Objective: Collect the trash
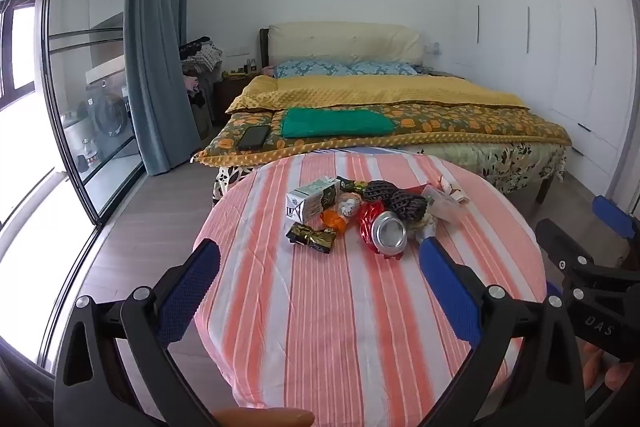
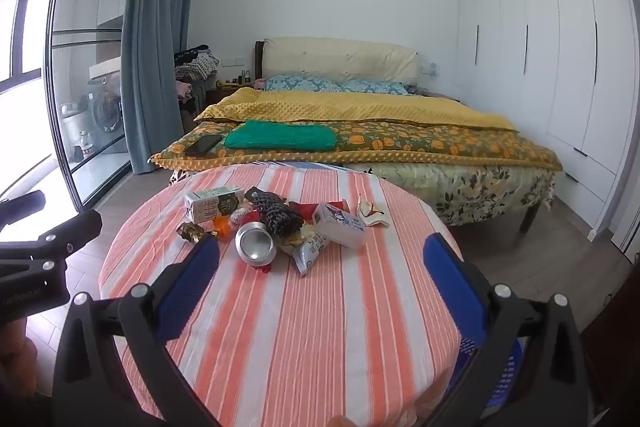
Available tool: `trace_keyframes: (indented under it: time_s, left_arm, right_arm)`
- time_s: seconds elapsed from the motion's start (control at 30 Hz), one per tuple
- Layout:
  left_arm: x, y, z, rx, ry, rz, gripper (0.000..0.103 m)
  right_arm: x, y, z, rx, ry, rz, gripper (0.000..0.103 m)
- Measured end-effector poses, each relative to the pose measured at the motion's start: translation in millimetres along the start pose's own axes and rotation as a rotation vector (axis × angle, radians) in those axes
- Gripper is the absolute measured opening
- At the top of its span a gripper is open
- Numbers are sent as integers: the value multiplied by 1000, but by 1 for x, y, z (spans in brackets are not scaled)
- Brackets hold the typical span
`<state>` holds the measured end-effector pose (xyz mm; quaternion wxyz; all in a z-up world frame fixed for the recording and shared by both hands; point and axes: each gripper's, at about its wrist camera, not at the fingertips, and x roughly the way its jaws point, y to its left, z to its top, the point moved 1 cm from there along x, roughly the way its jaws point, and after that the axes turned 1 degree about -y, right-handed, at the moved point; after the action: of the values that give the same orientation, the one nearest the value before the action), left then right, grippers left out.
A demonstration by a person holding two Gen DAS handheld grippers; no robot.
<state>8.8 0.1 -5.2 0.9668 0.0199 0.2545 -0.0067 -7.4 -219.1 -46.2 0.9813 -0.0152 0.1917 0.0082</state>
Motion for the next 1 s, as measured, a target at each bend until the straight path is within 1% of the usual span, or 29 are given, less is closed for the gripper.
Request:
trace_keyframes:
  time_s: [0.23, 0.37, 0.7, 1.0]
  left_arm:
    - [-2, 5, -4, -1, 1, -12, 99]
    - [5, 1, -9, 3, 12, -6, 99]
    - [9, -7, -7, 16, 34, -4, 99]
    - [11, -10, -7, 20, 39, -7, 99]
  right_arm:
    - [0, 4, 0, -5, 7, -4, 98]
    - [0, 8, -2, -2, 9, -5, 98]
    - [2, -1, -3, -3, 9, -11, 98]
    - [1, -5, -4, -3, 9, -13, 98]
